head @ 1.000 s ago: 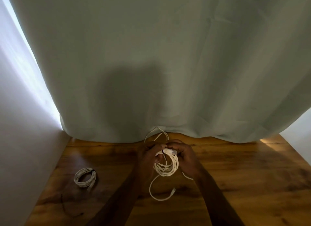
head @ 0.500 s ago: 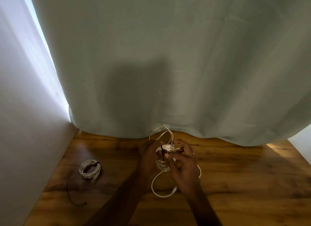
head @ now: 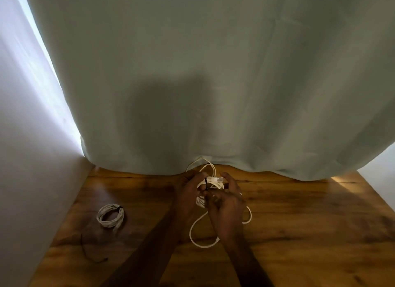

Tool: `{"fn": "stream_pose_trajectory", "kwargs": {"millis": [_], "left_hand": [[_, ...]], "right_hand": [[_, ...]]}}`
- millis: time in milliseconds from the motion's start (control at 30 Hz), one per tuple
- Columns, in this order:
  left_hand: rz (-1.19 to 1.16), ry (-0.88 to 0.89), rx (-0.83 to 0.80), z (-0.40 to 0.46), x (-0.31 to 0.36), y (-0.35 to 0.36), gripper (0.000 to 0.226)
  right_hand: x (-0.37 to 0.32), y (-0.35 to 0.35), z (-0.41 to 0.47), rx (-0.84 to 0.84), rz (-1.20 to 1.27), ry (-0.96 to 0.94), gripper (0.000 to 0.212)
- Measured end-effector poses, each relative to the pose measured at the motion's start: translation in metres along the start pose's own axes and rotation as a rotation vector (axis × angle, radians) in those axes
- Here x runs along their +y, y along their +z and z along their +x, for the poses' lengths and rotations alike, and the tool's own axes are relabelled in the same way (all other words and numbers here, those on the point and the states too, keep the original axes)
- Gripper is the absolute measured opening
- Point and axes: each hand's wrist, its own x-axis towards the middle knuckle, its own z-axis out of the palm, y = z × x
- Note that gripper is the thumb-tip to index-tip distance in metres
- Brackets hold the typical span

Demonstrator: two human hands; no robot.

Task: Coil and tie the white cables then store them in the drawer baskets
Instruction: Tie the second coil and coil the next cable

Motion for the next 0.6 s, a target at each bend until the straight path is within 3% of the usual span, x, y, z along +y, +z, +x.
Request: {"fn": "stream_pose_trajectory", "kwargs": {"millis": [167,367,533,600], "left_hand": [[0.153,0.212,-0.095,-0.001,-0.006,-0.013,0.015],[0.451,0.418,-0.138,-0.004,-0.019,-0.016,0.011],[0.482,0.495,-0.182,-0.007,-0.016,-0.017,0.017],[0.485,0.517,-0.215,-0.008,-0.016,-0.016,0.015]], "right_hand": [[-0.006,-0.008,0.007,-0.015,0.162,0.119,0.017],[-0.009,-0.022,0.009,-0.153,0.151,0.216,0.013],[-0.018,-0.038,0.028,-0.161,0.608,0.527,0.005],[-0.022,-0.043,0.038,-0.163,0.713,0.628,0.021]]}}
